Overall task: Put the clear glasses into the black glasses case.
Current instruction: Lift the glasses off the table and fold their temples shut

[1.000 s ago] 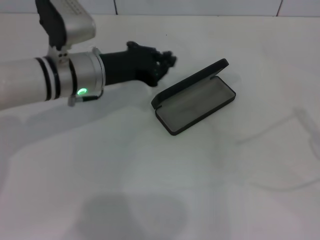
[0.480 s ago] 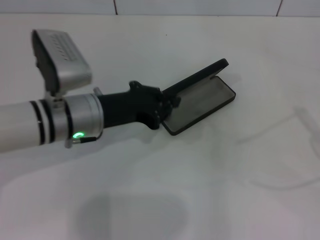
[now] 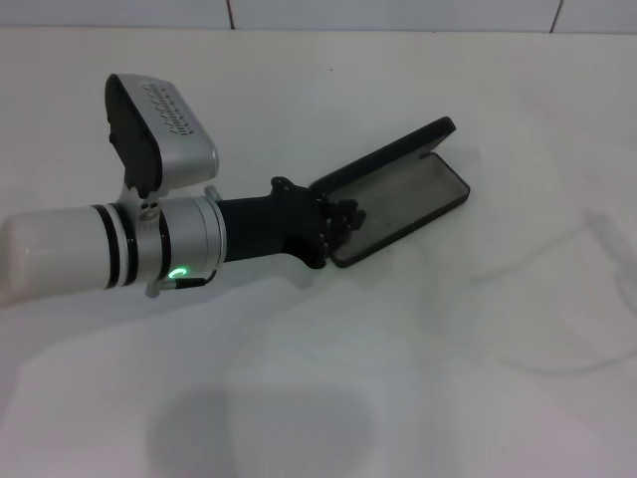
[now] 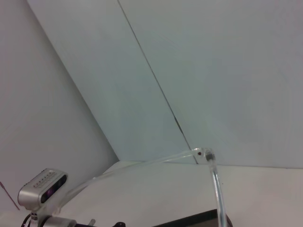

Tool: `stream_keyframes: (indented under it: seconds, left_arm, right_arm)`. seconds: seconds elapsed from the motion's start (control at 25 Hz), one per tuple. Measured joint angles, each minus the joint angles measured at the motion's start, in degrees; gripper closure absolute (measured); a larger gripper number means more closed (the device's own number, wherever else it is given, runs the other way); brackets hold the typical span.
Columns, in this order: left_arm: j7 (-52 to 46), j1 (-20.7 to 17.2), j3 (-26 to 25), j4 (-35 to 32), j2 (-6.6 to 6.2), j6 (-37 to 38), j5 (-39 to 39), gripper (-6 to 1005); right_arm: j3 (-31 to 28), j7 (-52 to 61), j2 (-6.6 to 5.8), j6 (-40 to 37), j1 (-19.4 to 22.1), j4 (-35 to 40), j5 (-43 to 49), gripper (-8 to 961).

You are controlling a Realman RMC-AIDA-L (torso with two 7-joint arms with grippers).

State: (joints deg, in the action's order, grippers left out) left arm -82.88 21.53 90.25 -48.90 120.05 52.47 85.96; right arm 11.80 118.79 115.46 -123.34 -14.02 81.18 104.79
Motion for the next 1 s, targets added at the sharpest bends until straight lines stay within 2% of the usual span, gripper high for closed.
stream_keyframes:
  seconds: [0.28, 1.0]
  left_arm:
    - [0.8, 3.0, -0.5, 4.0, -0.09, -2.3, -0.1, 891]
    - [2.7, 3.1, -3.0, 4.1, -0.17, -2.4, -0.1, 892]
  right_arm:
    - [0.0, -0.3, 0.03, 0.0, 0.1, -0.6, 0.0, 879]
    - [0.0, -0.3, 0.02, 0.0, 0.4, -0.8, -0.8, 880]
